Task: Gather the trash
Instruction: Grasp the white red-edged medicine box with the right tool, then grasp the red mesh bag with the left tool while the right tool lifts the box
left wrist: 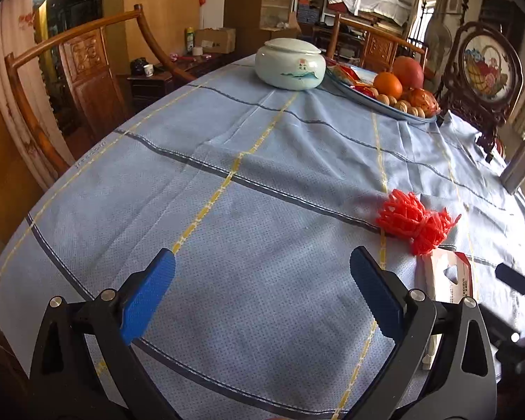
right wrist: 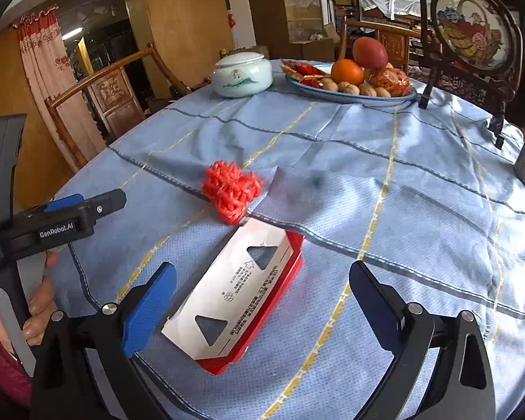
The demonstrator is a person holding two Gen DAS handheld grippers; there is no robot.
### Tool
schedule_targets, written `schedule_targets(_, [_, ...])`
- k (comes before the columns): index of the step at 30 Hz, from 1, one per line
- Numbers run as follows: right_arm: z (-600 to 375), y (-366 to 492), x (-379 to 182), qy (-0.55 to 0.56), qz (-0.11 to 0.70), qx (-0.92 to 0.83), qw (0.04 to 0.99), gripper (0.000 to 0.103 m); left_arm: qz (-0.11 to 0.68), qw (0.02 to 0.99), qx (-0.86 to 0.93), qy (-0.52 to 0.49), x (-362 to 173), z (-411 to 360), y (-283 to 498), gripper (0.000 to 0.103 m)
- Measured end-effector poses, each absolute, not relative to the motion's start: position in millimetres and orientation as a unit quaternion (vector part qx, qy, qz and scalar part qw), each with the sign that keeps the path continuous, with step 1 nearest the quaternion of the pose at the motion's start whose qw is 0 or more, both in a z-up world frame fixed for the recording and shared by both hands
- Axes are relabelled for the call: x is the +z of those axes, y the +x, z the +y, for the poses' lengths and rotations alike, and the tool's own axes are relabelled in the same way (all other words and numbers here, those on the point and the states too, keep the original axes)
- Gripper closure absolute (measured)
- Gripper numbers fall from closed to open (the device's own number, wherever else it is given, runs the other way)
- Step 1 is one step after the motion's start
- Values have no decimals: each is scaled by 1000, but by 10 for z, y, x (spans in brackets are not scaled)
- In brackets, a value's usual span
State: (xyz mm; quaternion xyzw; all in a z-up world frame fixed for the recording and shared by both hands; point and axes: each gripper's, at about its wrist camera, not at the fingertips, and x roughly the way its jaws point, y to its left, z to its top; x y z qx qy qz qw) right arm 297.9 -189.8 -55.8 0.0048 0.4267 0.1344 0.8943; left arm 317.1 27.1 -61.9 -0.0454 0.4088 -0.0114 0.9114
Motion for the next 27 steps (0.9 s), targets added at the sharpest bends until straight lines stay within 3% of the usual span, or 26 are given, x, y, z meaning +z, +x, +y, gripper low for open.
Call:
schedule_targets(16, [-1821, 3074, -772, 3, 468, 139, 873, 6, 401, 915, -14, -30, -607, 200, 3166, 7])
schedule_targets(17, [-1823, 3069, -766, 2, 465, 138, 874, 10, 402, 915, -15, -32, -608, 206, 3169, 7])
schedule_targets(18, [-1822, 3064, -760, -1, 462, 138, 876, 32, 403, 915, -15, -34, -610, 210, 3171, 7])
schedule_targets(19, [-1827, 3058, -741, -2, 457, 141, 878, 42, 403, 914, -15, -35, -611, 214, 3172, 7])
schedule_targets(20, [-1841, 3051, -710, -1, 451, 138, 882, 63, 404, 914, -16, -36, -612, 217, 3174, 7])
schedule_targets(21, [-1867, 3037, -669, 0, 441, 132, 888, 72, 404, 914, -16, -37, -613, 218, 3175, 7])
schedule_targets(22, [-1895, 3029, -638, 1, 432, 127, 893, 76, 404, 914, -16, -37, -614, 218, 3175, 7])
schedule_targets(23, [-1927, 3022, -596, 2, 423, 121, 898, 87, 404, 914, -16, -37, -614, 218, 3175, 7])
schedule_targets(27, [-2048, 3010, -499, 20, 407, 112, 906, 90, 404, 914, -14, -36, -616, 222, 3176, 7])
